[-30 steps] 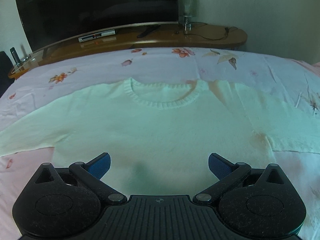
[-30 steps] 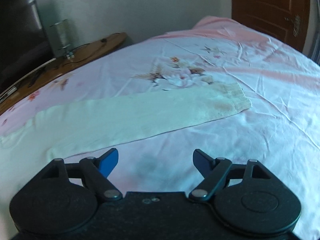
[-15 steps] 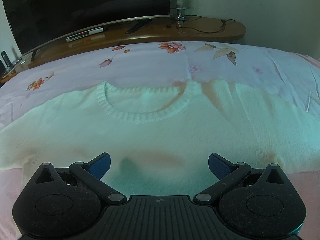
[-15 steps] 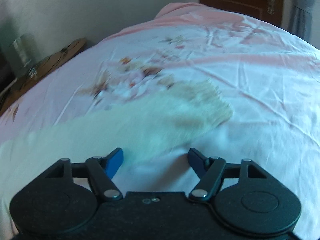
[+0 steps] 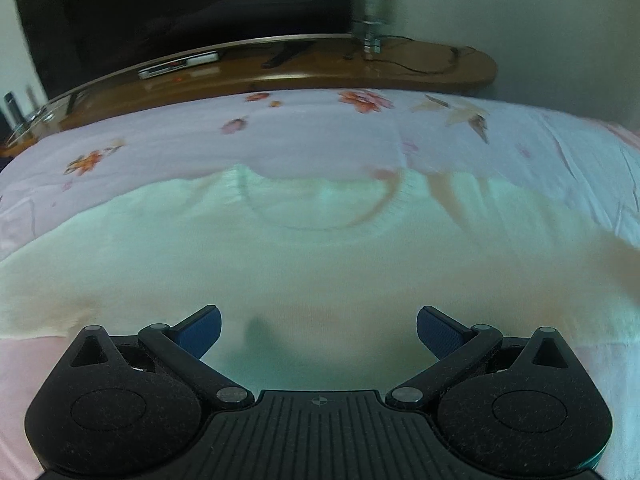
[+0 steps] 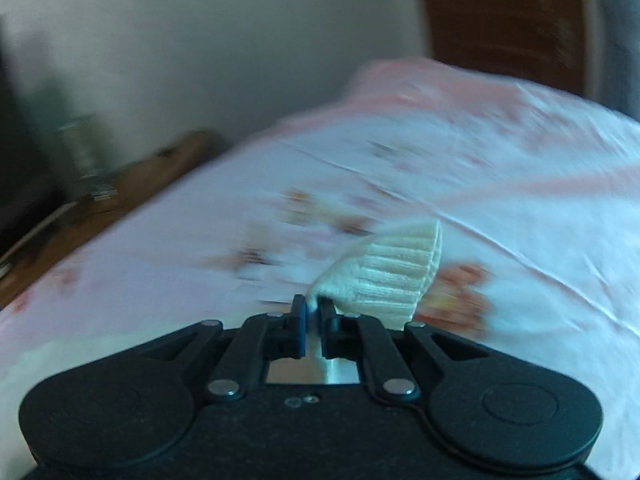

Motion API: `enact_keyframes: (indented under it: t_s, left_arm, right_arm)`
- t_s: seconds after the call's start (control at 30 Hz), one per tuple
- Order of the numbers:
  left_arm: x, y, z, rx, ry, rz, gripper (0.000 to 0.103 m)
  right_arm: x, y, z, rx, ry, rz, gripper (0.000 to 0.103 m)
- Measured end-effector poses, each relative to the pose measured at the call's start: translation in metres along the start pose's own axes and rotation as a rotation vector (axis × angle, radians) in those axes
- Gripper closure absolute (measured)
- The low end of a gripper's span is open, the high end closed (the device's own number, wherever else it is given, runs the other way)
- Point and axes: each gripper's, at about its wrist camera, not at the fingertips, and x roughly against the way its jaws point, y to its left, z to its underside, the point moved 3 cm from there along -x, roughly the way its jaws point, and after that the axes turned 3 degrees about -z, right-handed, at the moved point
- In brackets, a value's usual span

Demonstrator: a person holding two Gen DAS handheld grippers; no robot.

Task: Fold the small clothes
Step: 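Carry the held sleeve across the sweater body with the right tool and release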

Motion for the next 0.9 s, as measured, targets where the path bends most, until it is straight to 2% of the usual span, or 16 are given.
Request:
enact_keyframes:
  t_s: [0.13,0.27,0.4,0.43,0.47,0.5,0.53,0.63,0.73,0.8,0.9]
  left_arm:
    - [0.008,0.045,-0.004,0.079,-0.007,-0.021,0.0]
    - [0.015,0.096,-0.003,0.152,-0.021,-0.065,0.0]
    - [0.012,0.132,0.001,0.202,-0.008,-0.08,0.0]
    - [0.01,0.138,0.002,0.213,-0.001,-0.071,0.0]
    - [0.008,0.143,0.003,0.225,0.007,-0.06,0.0]
    - [0.006,0.146,0.005,0.235,0.015,-0.041,0.0]
    - [0.004,0.148,0.005,0.242,0.022,-0.018,0.0]
    - [-0.002,0.142,0.007,0.252,0.044,0.052,0.0]
    - [-0.005,0.127,0.01,0.255,0.076,0.148,0.0]
    - [-0.01,0.117,0.013,0.273,0.123,0.209,0.0]
    - [-0.019,0.111,0.021,0.33,0.173,0.262,0.0]
  right_arm:
    - [0.017,0.1,0.006,0.127,0.011,-0.221,0.095]
    - [0.028,0.202,0.042,0.232,0.075,-0.421,0.095]
    - [0.02,0.278,0.102,0.317,0.221,-0.528,0.095]
    - [0.016,0.29,0.115,0.342,0.265,-0.543,0.092]
    - [0.012,0.301,0.128,0.372,0.31,-0.553,0.084]
    - [0.011,0.308,0.138,0.395,0.339,-0.56,0.074]
    - [0.012,0.311,0.144,0.41,0.351,-0.566,0.071]
    - [0.027,0.309,0.14,0.421,0.339,-0.616,0.07]
    - [0.039,0.288,0.129,0.451,0.283,-0.55,0.068]
    - [0.036,0.267,0.119,0.437,0.259,-0.475,0.065]
    - [0.043,0.237,0.113,0.402,0.247,-0.409,0.057]
